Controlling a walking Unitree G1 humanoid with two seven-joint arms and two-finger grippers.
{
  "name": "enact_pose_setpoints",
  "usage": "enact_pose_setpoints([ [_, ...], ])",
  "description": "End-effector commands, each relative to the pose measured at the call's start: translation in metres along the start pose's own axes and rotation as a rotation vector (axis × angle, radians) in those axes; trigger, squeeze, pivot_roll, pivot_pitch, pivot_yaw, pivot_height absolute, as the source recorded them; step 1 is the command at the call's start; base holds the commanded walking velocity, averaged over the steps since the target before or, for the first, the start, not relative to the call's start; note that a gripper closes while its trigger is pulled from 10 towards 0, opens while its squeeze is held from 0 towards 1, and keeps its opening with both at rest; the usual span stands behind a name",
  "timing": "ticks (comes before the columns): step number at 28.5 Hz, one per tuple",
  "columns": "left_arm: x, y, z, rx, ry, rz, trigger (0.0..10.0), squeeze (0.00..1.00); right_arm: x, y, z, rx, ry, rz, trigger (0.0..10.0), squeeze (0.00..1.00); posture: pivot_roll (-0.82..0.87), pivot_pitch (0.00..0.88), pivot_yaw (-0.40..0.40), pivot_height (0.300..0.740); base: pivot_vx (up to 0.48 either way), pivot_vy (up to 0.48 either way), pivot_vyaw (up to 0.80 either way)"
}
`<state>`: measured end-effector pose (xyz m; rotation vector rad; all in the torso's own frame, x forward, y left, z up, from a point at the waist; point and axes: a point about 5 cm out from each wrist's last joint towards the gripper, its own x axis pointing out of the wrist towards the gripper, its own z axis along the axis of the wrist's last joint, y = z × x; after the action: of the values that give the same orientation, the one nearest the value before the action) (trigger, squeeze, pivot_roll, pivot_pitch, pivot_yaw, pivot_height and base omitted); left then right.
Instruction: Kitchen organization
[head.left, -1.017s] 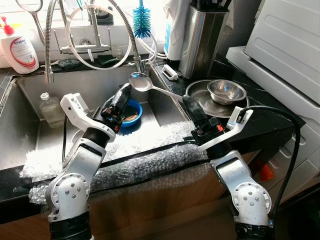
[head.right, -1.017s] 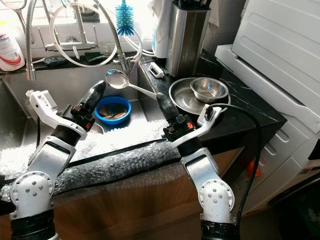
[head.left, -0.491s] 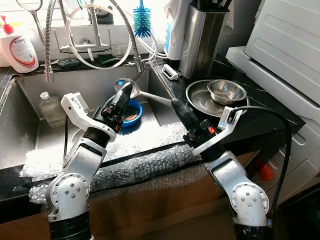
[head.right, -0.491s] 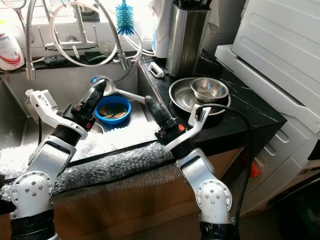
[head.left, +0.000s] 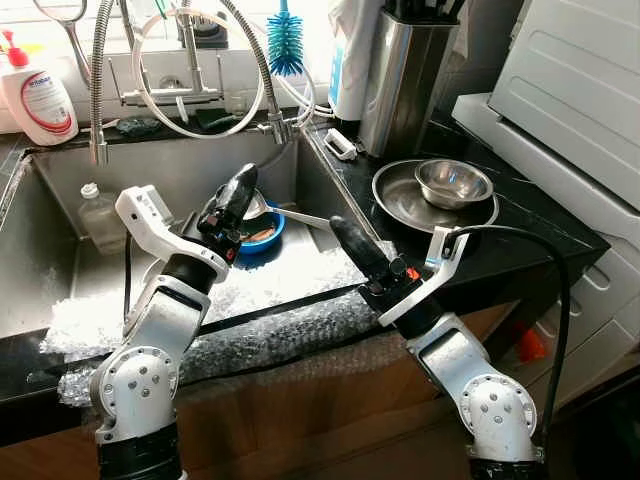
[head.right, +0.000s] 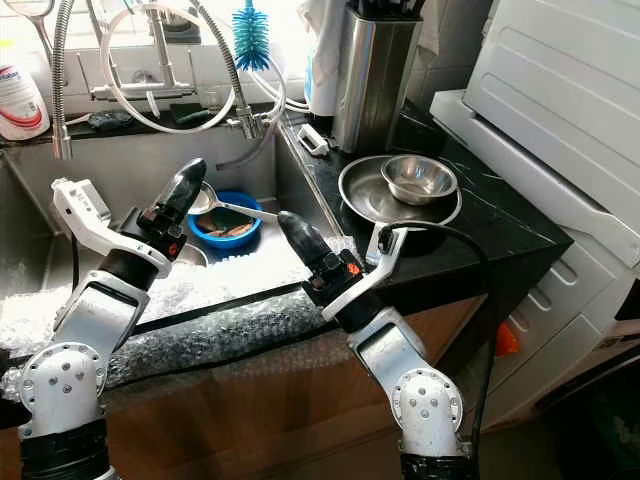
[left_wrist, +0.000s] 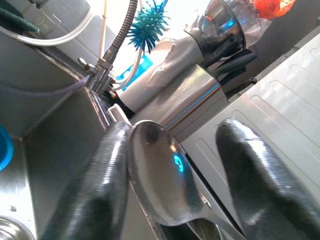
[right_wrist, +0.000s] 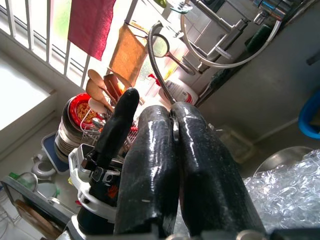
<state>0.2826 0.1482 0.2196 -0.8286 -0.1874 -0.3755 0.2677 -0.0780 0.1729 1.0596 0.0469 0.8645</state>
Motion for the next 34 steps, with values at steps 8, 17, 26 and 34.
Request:
enact_pose_setpoints([
  [8,0.001,-0.0046,-0.001,0.001,0.002,-0.019,0.0,0.0,0.0014,0.0059,-0.0035,0.015,-0.003,0.031,10.0,0.0,-0.03,0.011,-0.081,0.727,0.0,0.0,0.0],
  [17,0.0013,-0.0065,-0.0026,0.008,0.012,-0.029,0.0,0.0,0.0014,0.0061,-0.001,0.022,-0.016,0.034,10.0,0.0,-0.03,0.009,-0.081,0.727,0.0,0.0,0.0],
  [26,0.002,-0.009,-0.0037,0.023,0.022,-0.043,0.0,0.0,0.0013,0.0053,0.0015,0.004,-0.022,0.026,10.0,0.0,-0.03,0.007,-0.081,0.727,0.0,0.0,0.0],
  [34,0.0023,-0.0089,-0.0026,0.026,0.019,-0.043,0.0,0.0,0.0022,0.0067,-0.0009,-0.05,0.013,0.028,10.0,0.0,-0.03,0.011,-0.08,0.727,0.0,0.0,0.0],
])
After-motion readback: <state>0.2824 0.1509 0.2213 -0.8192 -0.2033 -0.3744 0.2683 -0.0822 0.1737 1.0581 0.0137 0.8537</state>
